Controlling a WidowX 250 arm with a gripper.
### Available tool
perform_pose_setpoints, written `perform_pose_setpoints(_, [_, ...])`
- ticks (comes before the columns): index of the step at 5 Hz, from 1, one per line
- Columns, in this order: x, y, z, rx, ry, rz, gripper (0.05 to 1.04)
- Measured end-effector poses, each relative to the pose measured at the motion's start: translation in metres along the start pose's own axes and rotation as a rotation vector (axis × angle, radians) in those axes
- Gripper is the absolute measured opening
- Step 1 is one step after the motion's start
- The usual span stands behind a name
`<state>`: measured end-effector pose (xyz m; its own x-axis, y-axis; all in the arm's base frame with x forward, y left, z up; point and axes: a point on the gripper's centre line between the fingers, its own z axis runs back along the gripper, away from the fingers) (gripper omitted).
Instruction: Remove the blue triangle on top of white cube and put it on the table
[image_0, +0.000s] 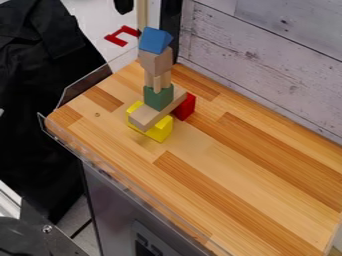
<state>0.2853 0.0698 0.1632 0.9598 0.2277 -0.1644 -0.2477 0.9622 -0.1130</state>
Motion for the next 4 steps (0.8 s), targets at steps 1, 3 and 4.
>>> perform_pose_setpoints(1, [0.006, -0.001, -0.005, -0.013, 0.016, -0.017, 1.001])
perform_pose_setpoints(3, [0.011, 0.005, -0.017, -0.025, 0.062, -0.014, 1.001])
perform_pose_setpoints(4, [0.012, 0.005, -0.023, -0.029, 0.088, -0.015, 1.001])
